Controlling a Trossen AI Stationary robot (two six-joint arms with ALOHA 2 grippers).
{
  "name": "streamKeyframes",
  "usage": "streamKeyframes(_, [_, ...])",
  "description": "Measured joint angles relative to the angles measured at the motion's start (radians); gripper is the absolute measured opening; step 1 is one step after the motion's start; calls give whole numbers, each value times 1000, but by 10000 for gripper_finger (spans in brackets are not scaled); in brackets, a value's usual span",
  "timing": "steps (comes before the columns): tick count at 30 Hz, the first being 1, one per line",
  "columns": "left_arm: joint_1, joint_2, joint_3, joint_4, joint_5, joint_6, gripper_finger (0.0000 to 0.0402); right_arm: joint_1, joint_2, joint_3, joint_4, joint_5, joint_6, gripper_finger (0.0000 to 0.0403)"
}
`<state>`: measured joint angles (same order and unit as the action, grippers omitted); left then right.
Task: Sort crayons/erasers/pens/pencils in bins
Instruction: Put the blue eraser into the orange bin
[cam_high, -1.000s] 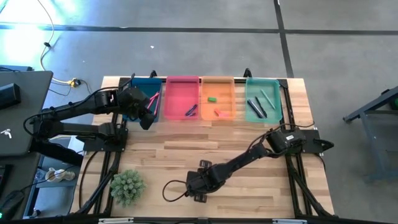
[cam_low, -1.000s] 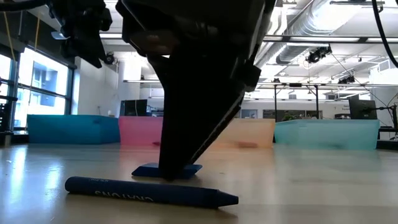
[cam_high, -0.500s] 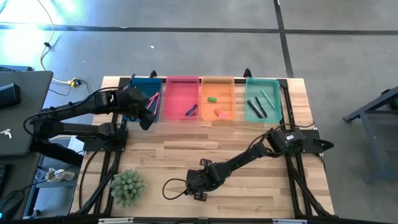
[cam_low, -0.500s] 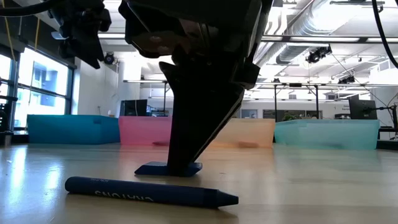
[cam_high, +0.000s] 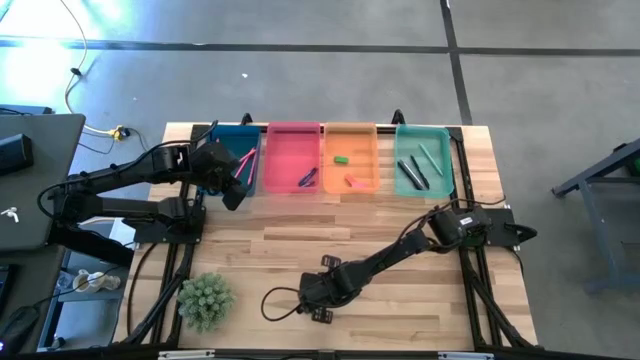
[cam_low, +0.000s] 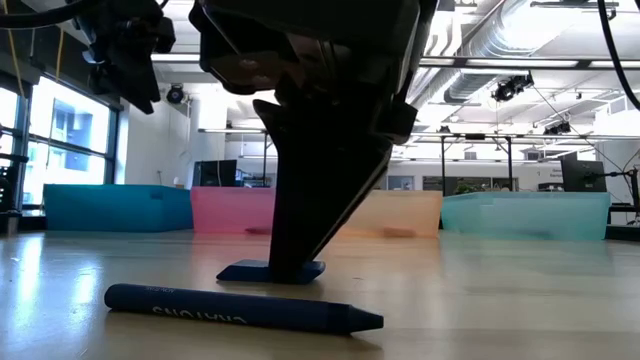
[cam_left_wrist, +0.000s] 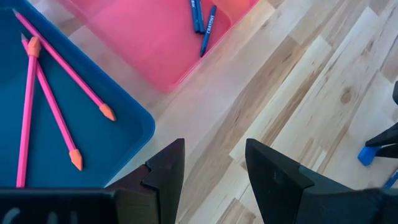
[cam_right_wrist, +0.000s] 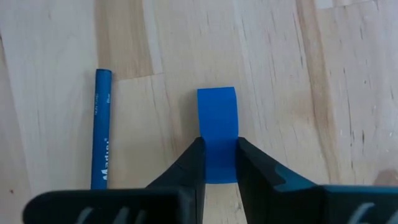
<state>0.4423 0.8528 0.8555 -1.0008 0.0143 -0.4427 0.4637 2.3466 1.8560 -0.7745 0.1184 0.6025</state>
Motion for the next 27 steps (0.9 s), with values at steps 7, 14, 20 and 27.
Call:
streamKeyframes(7, [0,0,0,-8,0,0,156,5,8,67,-50,-43,-24,55])
streamKeyframes(14, [0,0,0,-29,0,0,156,-15,8,136,-133,-4,-26,55])
streamKeyframes(20, [0,0,0,-52,0,0,156,-38,6,229,-255,59,-34,55])
streamKeyframes(27, [-17,0,0,-53,0,31,156,-92,3,352,-366,139,-85,55])
